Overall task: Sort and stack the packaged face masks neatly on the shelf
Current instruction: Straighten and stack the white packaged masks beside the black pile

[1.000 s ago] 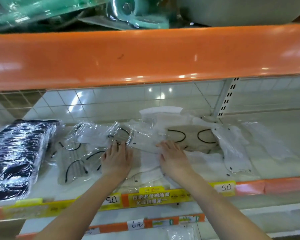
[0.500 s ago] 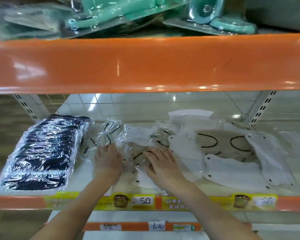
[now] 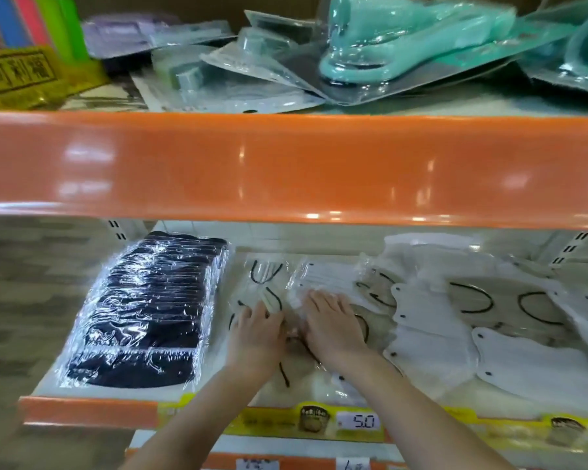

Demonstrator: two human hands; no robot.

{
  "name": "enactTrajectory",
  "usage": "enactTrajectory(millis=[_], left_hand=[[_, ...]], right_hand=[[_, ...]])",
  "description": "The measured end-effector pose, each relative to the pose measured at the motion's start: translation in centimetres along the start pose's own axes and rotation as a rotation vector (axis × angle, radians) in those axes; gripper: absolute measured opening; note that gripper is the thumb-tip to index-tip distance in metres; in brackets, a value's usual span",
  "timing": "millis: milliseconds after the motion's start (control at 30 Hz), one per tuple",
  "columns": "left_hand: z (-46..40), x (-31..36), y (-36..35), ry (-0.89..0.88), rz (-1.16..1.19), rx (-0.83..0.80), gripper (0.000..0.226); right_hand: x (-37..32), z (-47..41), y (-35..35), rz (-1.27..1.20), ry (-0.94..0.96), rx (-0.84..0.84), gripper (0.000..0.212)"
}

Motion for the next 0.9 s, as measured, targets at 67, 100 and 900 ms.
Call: enactTrajectory(millis=[67, 100, 900], left_hand=[[-0.5, -1.3, -0.9, 0.019, 0.038, -0.02, 0.032], [-0.7, -1.9, -0.8, 0.035, 0.047, -0.001, 0.034], [-0.2, -1.7, 0.4, -0.092, 0.13, 0.108, 0.014]], right_hand=[[0.5, 0.0, 0.3, 0.03, -0.034, 0.025, 0.053], [0.9, 0.1, 0.4, 0.043, -0.053, 0.036, 0.052], [-2.4, -0.5, -1.7, -0.163, 0.051, 0.037, 0.048]])
Point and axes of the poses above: each hand's wrist, its own z-axis away from the middle knuckle, its own y-axis out of the back of the hand, x = y × z, the point moved 10 cm from there along -z, towards the middle knuckle, and after that the axes turned 15 degrees about -z, right-handed, at the moved point
